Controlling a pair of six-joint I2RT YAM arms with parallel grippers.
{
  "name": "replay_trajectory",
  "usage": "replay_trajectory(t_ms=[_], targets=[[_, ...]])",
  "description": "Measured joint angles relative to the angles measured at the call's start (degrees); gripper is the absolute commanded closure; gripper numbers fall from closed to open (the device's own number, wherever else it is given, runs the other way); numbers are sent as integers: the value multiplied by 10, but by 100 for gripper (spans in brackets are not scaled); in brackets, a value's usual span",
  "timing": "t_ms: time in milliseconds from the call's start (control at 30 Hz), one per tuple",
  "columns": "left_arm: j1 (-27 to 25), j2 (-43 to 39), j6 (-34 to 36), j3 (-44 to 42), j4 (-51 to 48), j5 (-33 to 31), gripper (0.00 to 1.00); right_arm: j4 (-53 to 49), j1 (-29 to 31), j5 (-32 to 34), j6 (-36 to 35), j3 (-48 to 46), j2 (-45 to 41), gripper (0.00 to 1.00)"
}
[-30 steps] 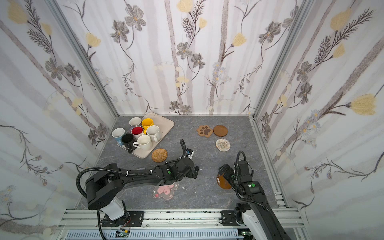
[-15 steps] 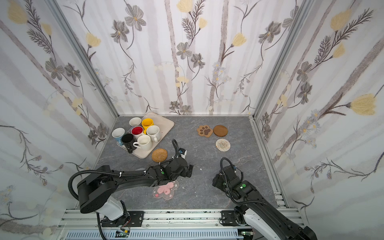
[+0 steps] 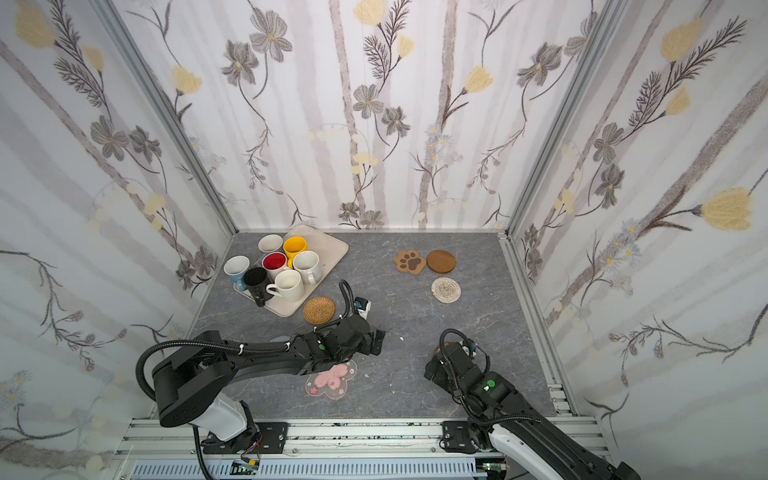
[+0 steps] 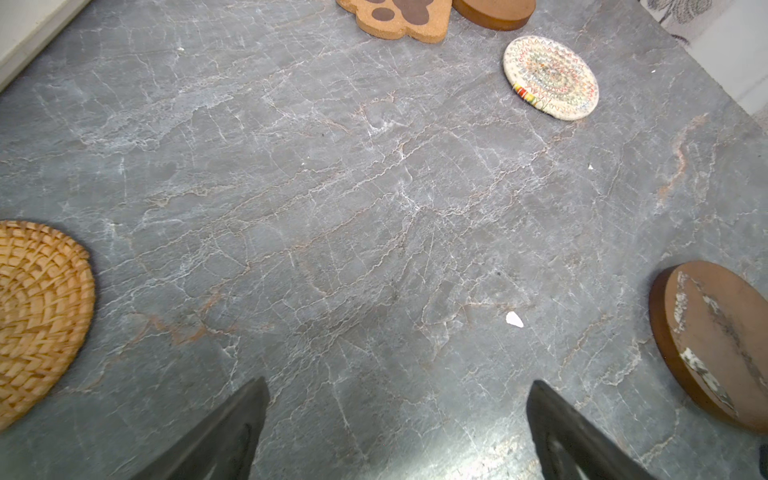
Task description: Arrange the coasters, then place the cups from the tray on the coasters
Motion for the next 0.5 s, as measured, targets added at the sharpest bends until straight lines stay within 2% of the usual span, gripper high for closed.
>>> replay_trajectory(t_ms=[200, 500], targets=[[4, -1, -2, -6, 10, 8, 0, 22, -4, 27, 3, 10, 42, 4], [14, -5, -4, -18, 13, 15, 0, 68, -59, 37, -7, 32, 125, 1]])
